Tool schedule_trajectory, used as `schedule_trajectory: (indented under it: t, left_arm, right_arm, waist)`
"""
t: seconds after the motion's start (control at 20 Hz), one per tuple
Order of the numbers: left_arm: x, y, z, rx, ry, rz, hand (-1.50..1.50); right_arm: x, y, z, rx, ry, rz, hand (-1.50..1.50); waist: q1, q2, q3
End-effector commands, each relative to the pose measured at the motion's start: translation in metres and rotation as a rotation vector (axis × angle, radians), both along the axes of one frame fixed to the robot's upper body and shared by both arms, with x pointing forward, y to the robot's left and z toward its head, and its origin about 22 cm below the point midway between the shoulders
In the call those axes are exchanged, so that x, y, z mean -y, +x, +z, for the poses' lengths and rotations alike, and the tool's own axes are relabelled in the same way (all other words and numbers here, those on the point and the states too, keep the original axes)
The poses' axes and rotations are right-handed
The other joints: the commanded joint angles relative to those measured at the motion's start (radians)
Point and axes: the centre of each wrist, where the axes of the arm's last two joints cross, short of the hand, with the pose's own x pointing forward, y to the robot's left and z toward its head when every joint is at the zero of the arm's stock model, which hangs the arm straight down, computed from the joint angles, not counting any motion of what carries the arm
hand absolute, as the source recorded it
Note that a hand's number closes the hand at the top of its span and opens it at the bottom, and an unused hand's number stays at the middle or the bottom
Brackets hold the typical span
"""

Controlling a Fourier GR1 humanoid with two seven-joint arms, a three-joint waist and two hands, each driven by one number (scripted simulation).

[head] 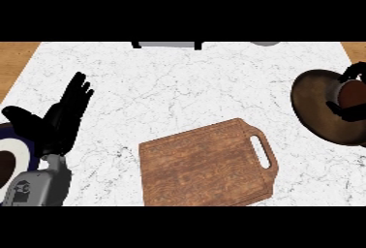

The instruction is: Pick the cupcake from the cutting board and place it in the pan

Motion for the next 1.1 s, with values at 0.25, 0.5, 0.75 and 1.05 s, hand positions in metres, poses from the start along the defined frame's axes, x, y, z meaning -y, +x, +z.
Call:
schedule_trajectory:
  t: [0.25, 0.5, 0.75, 1.05]
  left_arm:
    - [-0.003, 0.001, 0.001, 0.003, 0.010, -0.009, 0.00]
    - [0.009, -0.007, 0.002, 0.017, -0.001, -0.009, 0.00]
    - [0.000, -0.003, -0.005, -0.007, -0.003, -0.009, 0.00]
    - [-0.005, -0.008, -0.009, 0.004, -0.007, -0.007, 0.00]
  right_arm:
    - [-0.007, 0.008, -0.050, -0.205, 0.049, -0.198, -1.50]
    - [0.004, 0.005, -0.050, -0.302, 0.059, -0.146, -1.50]
    - [0.033, -0.013, -0.045, -0.225, 0.233, -0.056, -1.50]
    - [0.059, -0.019, -0.019, -0.179, 0.574, -0.058, -1.50]
  waist:
    - [0.016, 0.007, 0.001]
    - [0.035, 0.011, 0.003]
    - [0.004, 0.008, 0.003]
    - [0.013, 0.011, 0.004]
